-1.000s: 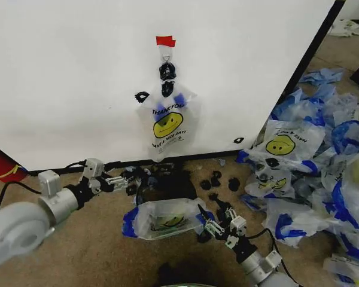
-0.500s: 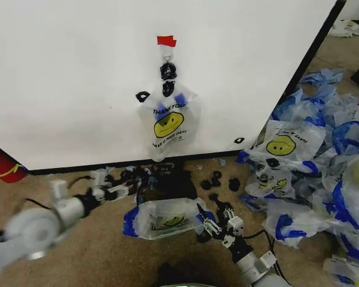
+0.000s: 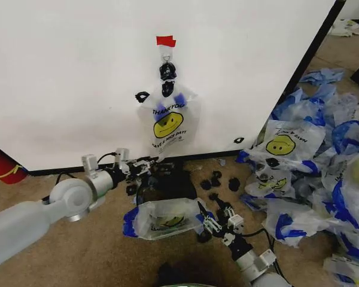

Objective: Pick up the garbage bag from the wall and place it over the trash bin.

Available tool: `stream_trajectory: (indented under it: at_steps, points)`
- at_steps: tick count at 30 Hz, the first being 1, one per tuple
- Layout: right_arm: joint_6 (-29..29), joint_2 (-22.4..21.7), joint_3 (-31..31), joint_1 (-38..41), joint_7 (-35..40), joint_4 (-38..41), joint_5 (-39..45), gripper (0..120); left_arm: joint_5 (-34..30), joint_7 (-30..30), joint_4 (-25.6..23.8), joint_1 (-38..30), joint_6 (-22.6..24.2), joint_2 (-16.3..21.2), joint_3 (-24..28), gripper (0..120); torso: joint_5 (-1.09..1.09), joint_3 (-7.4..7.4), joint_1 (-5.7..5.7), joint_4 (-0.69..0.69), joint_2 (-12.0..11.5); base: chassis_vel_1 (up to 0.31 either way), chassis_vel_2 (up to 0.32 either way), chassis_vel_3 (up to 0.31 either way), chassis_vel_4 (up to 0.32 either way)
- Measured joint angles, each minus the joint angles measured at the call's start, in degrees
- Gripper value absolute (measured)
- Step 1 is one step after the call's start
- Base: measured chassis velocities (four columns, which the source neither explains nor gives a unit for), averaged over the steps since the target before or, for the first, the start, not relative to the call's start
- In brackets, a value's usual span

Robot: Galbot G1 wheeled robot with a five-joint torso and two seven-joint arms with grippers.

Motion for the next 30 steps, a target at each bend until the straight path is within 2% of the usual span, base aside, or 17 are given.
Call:
stream_trajectory:
  at_steps: [2,4,5,6,7,9,12,15,16,25,30]
  points:
    - [0.0,-0.03,0.33,-0.06,0.0,0.04,0.04,61,0.94,1.01,1.13,-4.24,0.85,-0.15,4.11,38,0.03,0.0,0.0,0.04,0.0,0.0,0.0,0.0,0.0]
    - [0.02,0.06,0.61,-0.23,0.01,0.03,0.07,60,1.96,2.21,2.55,-9.08,1.7,-0.48,9.49,37,0.0,0.0,0.0,0.01,0.0,0.0,0.0,0.0,0.0]
    - [0.02,0.06,0.61,-0.23,0.01,0.03,0.07,60,1.96,2.21,2.55,-9.08,1.7,-0.48,9.49,37,0.0,0.0,0.0,0.01,0.0,0.0,0.0,0.0,0.0]
    - [0.05,0.18,0.68,-0.34,0.0,-0.02,0.07,58,2.22,2.86,3.31,-11.77,2.11,-0.73,12.79,36,0.01,0.0,0.0,0.0,0.0,0.0,0.0,0.0,0.0]
    - [0.06,0.21,0.68,-0.39,0.0,-0.03,0.07,57,2.27,3.18,3.59,-12.63,2.31,-0.8,13.79,36,0.02,0.0,0.0,0.0,0.0,0.0,0.0,0.0,0.0]
    - [0.13,0.4,0.76,-0.5,-0.02,-0.08,0.07,56,2.43,5.23,5.0,-17.98,3.95,-1.09,19.53,36,0.0,0.0,0.0,0.0,0.0,0.0,0.0,0.0,0.0]
    - [0.15,0.47,0.87,-0.5,-0.04,-0.09,0.07,56,2.63,6.01,5.41,-19.98,4.56,-1.18,21.64,35,0.04,0.0,0.0,0.01,0.0,0.0,0.0,0.0,0.0]
    - [0.22,0.56,1.21,-0.54,-0.07,-0.13,0.07,56,3.57,7.66,6.44,-24.02,5.93,-1.69,25.61,33,-0.02,0.0,0.0,0.02,0.0,0.0,0.0,0.0,0.0]
    - [0.37,0.62,1.35,-0.75,-0.21,-0.21,0.07,55,4.73,9.04,7.44,-27.1,6.97,-2.3,28.53,32,0.03,0.0,0.0,0.01,0.0,0.0,0.0,0.0,0.0]
    - [0.67,0.8,1.42,-1.01,-0.53,-0.32,0.03,51,9.78,15.16,10.24,-34.0,10.8,-3.64,35.95,32,0.0,-0.01,0.0,0.01,0.0,0.0,0.0,0.0,0.0]
    - [0.81,0.88,1.57,-1.25,-0.76,-0.41,-0.08,50,12.49,17.17,11.93,-35.5,11.44,-4.4,37.55,27,0.01,0.0,0.0,0.01,0.0,0.0,0.0,0.0,0.0]
